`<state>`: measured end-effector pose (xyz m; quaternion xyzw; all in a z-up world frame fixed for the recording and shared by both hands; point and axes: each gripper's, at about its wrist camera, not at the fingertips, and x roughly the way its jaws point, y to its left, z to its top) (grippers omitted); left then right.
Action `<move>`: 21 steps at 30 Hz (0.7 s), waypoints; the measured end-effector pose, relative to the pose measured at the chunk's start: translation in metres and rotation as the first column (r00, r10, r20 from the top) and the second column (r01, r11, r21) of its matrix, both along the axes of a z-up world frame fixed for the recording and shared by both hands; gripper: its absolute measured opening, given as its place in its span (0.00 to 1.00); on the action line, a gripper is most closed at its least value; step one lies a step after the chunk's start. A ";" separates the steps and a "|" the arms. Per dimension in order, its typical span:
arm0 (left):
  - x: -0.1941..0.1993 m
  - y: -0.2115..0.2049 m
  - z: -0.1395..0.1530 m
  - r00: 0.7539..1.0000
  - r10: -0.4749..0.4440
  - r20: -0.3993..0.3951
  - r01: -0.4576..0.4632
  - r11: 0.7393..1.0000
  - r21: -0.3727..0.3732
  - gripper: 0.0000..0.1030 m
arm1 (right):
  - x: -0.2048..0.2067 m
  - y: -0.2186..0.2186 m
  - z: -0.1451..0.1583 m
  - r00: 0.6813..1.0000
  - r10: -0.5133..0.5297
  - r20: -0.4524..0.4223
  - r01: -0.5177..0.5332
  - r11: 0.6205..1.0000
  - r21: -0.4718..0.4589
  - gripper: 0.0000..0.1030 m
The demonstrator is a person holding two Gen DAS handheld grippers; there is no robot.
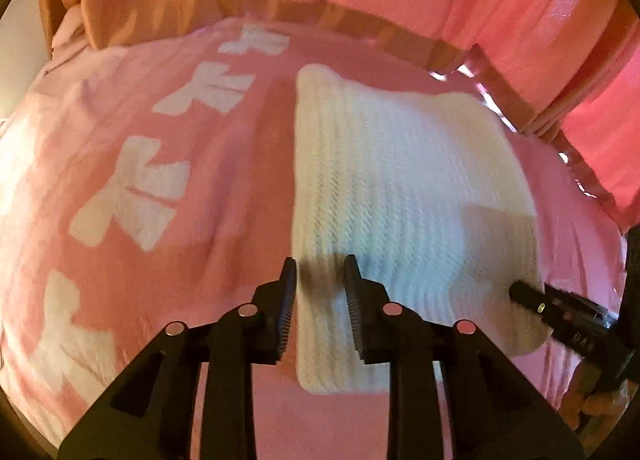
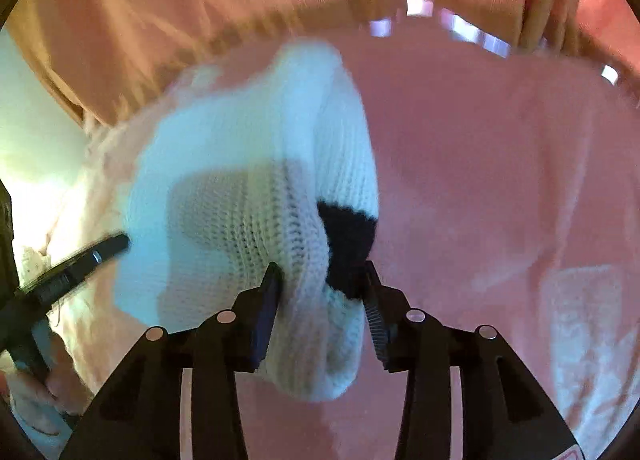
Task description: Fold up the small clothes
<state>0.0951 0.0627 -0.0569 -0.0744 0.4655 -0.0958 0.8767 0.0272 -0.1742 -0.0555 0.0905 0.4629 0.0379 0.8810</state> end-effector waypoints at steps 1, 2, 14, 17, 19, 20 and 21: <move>-0.010 -0.002 0.006 1.000 -0.005 0.027 0.004 1.000 0.006 0.53 | -0.010 -0.003 0.010 0.998 -0.011 0.055 0.013 1.000 -0.027 0.39; -0.021 -0.004 0.013 0.998 -0.006 0.062 0.005 1.000 0.013 0.63 | -0.028 0.001 0.022 0.992 -0.015 0.128 0.023 0.998 -0.063 0.40; -0.090 -0.021 0.017 0.958 0.090 0.272 -0.116 0.990 0.079 0.94 | -0.076 0.036 -0.009 0.983 -0.068 0.168 0.104 0.971 -0.216 0.53; -0.091 -0.026 0.013 0.949 0.080 0.303 -0.133 0.979 0.157 0.94 | -0.075 0.036 -0.010 0.982 -0.072 0.173 0.110 0.968 -0.224 0.53; -0.094 -0.029 0.011 0.945 0.066 0.321 -0.133 0.973 0.191 0.94 | -0.075 0.035 -0.012 0.983 -0.075 0.166 0.112 0.969 -0.222 0.53; -0.095 -0.030 0.010 0.943 0.059 0.327 -0.130 0.971 0.200 0.94 | -0.075 0.035 -0.013 0.984 -0.077 0.158 0.111 0.970 -0.218 0.53; -0.096 -0.031 0.009 0.941 0.052 0.335 -0.128 0.970 0.208 0.94 | -0.072 0.034 -0.014 0.985 -0.078 0.153 0.110 0.970 -0.216 0.53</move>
